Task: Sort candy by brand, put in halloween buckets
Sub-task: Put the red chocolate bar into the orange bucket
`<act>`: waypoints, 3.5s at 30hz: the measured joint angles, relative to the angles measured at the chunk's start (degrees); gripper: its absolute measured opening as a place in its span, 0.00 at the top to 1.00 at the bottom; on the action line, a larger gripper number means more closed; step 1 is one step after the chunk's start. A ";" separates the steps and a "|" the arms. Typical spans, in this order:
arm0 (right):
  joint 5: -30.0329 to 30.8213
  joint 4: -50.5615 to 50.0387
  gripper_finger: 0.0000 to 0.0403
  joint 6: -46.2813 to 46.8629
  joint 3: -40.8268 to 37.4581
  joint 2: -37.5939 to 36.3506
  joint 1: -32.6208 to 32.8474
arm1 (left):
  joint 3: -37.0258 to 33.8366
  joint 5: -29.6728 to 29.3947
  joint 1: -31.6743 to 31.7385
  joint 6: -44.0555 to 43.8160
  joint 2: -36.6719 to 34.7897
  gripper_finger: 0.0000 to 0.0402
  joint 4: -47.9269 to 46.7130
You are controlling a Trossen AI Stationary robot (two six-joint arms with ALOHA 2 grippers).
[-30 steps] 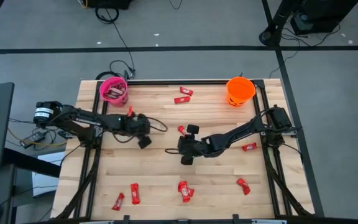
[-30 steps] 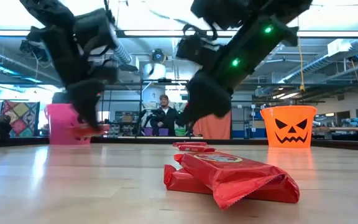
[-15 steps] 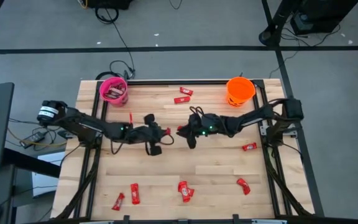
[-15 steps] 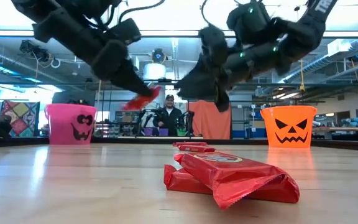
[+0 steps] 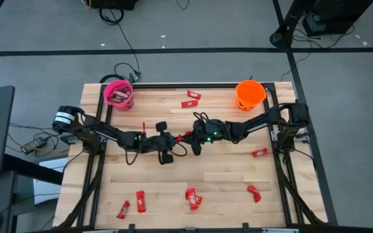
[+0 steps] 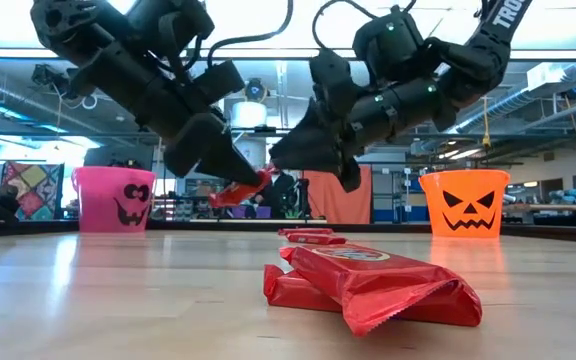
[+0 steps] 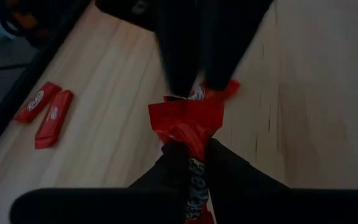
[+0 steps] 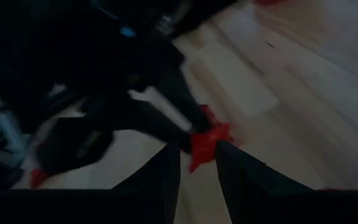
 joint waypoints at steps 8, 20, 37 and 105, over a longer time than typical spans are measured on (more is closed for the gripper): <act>1.06 -1.39 0.71 -0.81 -0.12 0.80 -1.05 | -0.01 -0.35 -0.11 0.14 0.95 0.87 4.41; -2.34 -0.94 0.84 -6.47 -0.10 0.78 -1.50 | -0.01 -0.20 -0.12 -0.50 0.95 0.87 5.06; 4.65 -2.51 0.99 -13.46 -0.10 0.03 -1.48 | 0.16 -1.74 -0.13 -6.74 0.79 0.57 2.89; 20.91 -72.91 0.52 -11.76 -0.08 -48.80 -13.87 | 0.05 1.74 13.60 -4.22 0.86 0.38 14.59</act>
